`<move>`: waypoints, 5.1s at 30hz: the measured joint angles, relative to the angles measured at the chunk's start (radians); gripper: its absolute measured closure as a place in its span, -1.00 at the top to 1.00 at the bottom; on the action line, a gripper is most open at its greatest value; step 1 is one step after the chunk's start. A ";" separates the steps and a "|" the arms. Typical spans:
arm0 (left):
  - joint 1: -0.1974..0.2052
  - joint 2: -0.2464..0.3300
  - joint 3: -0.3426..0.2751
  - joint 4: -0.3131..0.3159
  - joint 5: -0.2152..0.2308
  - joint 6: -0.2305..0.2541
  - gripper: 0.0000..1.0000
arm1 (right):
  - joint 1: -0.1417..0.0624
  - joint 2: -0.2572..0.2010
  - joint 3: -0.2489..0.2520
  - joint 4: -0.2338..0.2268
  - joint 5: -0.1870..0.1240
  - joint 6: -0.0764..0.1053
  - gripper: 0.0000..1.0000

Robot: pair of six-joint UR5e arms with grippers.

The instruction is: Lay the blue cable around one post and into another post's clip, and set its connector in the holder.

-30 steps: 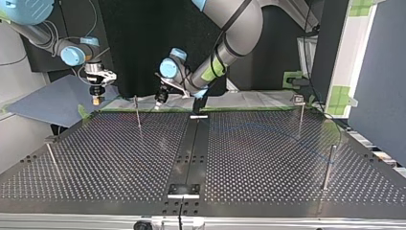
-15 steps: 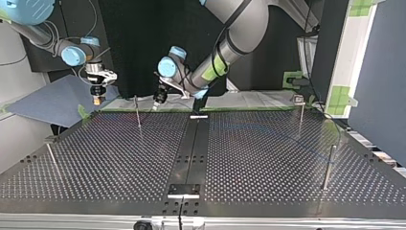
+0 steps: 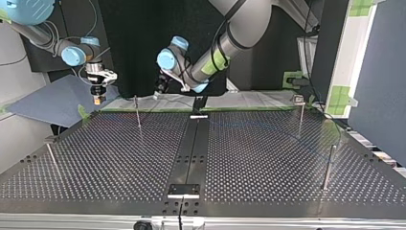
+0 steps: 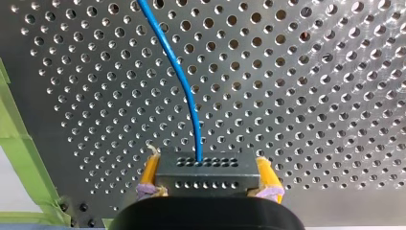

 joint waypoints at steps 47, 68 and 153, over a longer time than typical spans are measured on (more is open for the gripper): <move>-0.020 0.025 -0.003 -0.028 0.059 0.013 1.00 | 0.000 0.000 0.000 0.001 -0.001 0.009 -1.00; -0.017 0.036 -0.019 -0.028 0.056 0.007 1.00 | 0.000 0.000 0.000 0.001 -0.002 0.009 -1.00; 0.009 0.711 -0.774 0.634 -0.187 -0.176 1.00 | 0.032 0.001 0.001 -0.003 -0.008 0.043 -1.00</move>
